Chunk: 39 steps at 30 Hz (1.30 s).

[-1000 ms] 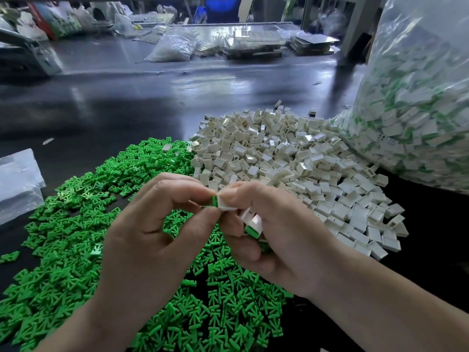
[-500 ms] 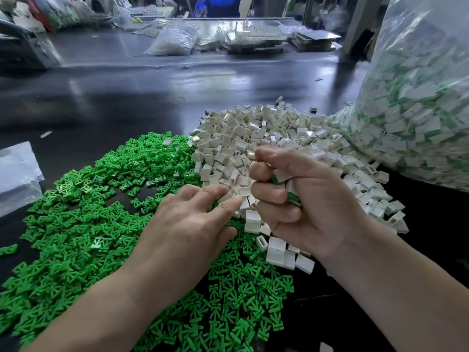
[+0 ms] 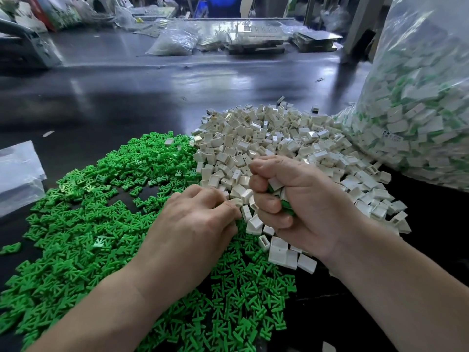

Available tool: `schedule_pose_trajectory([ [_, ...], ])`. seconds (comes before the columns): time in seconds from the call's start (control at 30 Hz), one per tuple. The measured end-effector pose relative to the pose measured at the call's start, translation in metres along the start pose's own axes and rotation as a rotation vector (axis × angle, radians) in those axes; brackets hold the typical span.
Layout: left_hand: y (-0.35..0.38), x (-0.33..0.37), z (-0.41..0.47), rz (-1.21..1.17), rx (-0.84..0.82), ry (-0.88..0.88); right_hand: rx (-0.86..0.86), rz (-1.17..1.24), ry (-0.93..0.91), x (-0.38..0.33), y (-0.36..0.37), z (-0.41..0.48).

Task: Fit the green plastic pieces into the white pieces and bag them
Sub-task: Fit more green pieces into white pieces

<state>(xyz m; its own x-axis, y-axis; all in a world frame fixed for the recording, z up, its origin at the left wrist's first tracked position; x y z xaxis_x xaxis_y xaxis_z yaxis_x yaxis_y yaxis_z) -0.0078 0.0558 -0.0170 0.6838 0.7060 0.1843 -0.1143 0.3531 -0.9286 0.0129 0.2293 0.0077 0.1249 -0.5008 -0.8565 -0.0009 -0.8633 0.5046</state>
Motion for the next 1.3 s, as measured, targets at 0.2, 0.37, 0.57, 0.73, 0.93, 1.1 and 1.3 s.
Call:
schedule_pose_trajectory([
  [0.2,-0.005,-0.002,-0.003,-0.118,0.130,-0.130,0.010,-0.065,-0.021,0.002,-0.001,-0.001],
  [0.37,-0.013,-0.002,-0.002,-0.512,0.229,-0.232,-0.035,-0.259,-0.021,0.003,0.000,-0.004],
  [0.57,-0.023,0.002,-0.008,-0.794,0.235,-0.416,-0.213,-0.381,-0.054,0.008,0.005,-0.009],
  [0.73,-0.025,0.009,-0.009,-0.953,0.205,-0.467,-0.309,-0.724,-0.368,0.016,0.015,-0.015],
  [0.93,-0.029,0.009,-0.010,-0.875,0.164,-0.415,-0.175,-0.835,-0.488,0.016,0.014,-0.017],
  [1.1,-0.042,-0.022,-0.016,-0.318,-0.051,-0.287,-0.105,-0.448,-0.230,0.006,0.008,-0.013],
  [1.3,-0.038,-0.025,-0.021,0.088,-0.280,-0.250,-0.073,-0.242,-0.068,0.007,0.007,-0.007],
])
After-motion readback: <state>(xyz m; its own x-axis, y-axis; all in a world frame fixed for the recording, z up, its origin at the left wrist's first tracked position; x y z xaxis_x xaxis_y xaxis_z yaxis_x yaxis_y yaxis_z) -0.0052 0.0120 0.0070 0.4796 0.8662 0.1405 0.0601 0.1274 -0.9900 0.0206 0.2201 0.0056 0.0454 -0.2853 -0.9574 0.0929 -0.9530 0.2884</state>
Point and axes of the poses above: each hand's wrist, its own z-axis towards the middle knuckle, its own y-axis out of the palm, x = y × z, the point moved 1 cm from there along z, towards the middle knuckle, and after that the axes turned 5 degrees about -y, right-handed, at the moved point
